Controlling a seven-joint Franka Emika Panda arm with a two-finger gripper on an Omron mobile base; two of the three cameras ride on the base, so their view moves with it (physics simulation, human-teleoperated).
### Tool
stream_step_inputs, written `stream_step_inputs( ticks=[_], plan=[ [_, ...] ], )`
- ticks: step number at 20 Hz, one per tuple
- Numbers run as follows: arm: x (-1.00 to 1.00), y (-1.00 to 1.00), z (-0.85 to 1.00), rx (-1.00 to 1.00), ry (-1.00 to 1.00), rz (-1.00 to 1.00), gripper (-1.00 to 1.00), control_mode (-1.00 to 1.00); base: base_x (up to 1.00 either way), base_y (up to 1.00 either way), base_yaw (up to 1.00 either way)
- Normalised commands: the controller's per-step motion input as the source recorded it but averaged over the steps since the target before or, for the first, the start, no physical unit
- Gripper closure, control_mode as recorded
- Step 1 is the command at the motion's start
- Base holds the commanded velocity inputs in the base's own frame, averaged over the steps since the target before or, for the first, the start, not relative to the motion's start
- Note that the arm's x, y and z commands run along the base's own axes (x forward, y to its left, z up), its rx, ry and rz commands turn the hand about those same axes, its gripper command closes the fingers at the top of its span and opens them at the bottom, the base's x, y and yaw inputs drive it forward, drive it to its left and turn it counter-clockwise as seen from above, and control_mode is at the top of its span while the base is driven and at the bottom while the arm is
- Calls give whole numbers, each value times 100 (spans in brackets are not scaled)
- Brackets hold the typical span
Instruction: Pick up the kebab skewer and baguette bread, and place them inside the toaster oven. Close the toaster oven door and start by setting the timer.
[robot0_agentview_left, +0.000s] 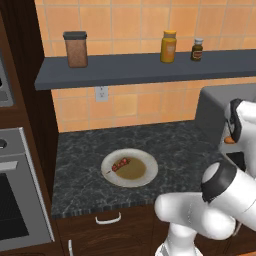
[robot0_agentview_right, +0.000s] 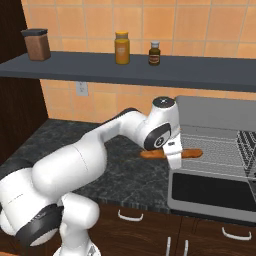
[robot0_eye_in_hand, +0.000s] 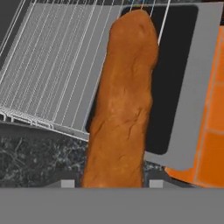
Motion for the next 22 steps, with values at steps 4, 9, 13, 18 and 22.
stream_step_inputs(
  ticks=[4, 9, 13, 18, 22],
  plan=[
    [2, -100, 29, 10, -6, -6, 100, -100, 0, 0, 0],
    [0, -70, 5, 12, -11, -6, 100, -100, 0, 0, 0],
    [26, -48, 0, 11, -14, -4, 100, -100, 0, 0, 0],
    [47, -44, -15, 1, -12, -4, 100, -100, 0, 0, 0],
    [41, -49, -46, 0, -6, -5, 100, -100, 0, 0, 0]
  ],
)
